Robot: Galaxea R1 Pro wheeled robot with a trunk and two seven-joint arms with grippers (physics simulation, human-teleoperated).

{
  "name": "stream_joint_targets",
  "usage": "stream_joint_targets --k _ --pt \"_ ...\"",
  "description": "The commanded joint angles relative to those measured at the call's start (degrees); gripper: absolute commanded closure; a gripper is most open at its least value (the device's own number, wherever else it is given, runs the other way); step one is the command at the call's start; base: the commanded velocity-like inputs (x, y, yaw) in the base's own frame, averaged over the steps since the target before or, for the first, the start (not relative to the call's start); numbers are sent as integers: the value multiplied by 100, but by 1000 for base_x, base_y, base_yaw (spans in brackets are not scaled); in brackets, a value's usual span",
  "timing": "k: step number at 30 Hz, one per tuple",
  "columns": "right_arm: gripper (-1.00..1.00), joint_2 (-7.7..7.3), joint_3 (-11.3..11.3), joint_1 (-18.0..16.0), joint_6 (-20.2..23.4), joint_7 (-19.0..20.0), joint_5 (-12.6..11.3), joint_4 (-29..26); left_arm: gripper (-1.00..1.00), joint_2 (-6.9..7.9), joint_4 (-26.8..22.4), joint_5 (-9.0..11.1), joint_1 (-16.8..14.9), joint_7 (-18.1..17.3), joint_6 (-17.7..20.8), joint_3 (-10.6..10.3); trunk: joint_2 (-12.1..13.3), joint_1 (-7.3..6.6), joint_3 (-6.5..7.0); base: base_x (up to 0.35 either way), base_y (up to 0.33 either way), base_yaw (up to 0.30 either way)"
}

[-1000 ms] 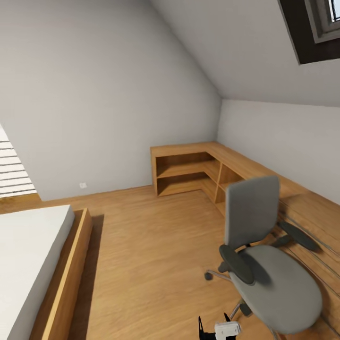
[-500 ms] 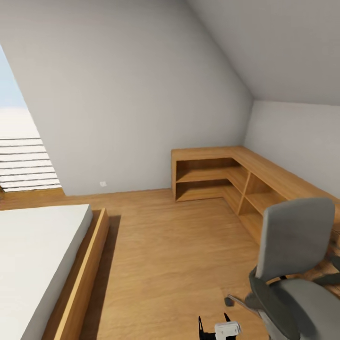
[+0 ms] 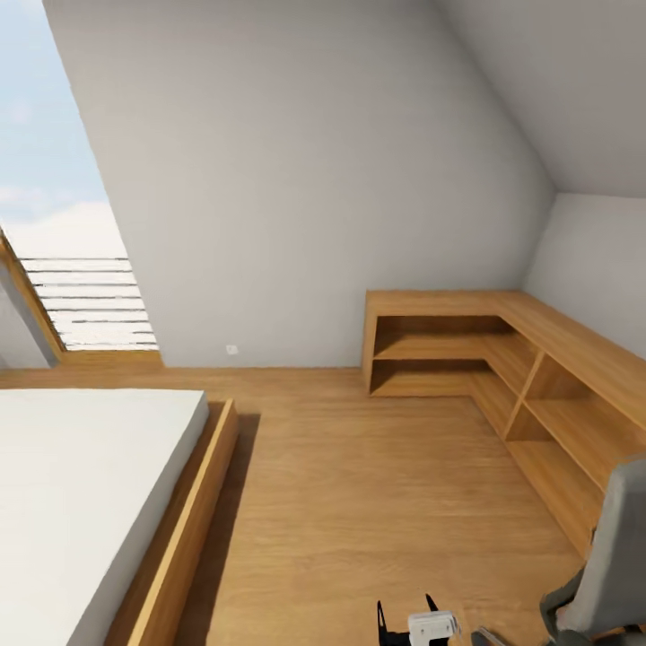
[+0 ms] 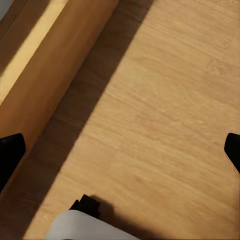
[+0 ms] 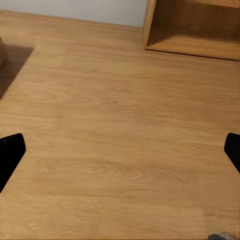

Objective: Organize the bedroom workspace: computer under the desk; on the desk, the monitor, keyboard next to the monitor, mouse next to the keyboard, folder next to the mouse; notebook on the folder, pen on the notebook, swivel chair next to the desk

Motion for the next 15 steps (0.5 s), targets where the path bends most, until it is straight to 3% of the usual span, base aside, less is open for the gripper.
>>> stream_joint_targets --k 1,6,15 --pt "-100 1 49 -3 -9 -34 -24 3 -100 3 0 24 -5 45 -23 -49 -3 4 -6 335 0 278" --pt "-100 1 54 -3 -9 -34 -19 3 -100 3 0 24 -4 45 -23 -50 -3 4 -6 335 0 185" --pt "-100 -6 51 -3 -9 -34 -16 3 -100 3 0 24 -3 45 -23 -51 -3 4 -6 335 0 20"
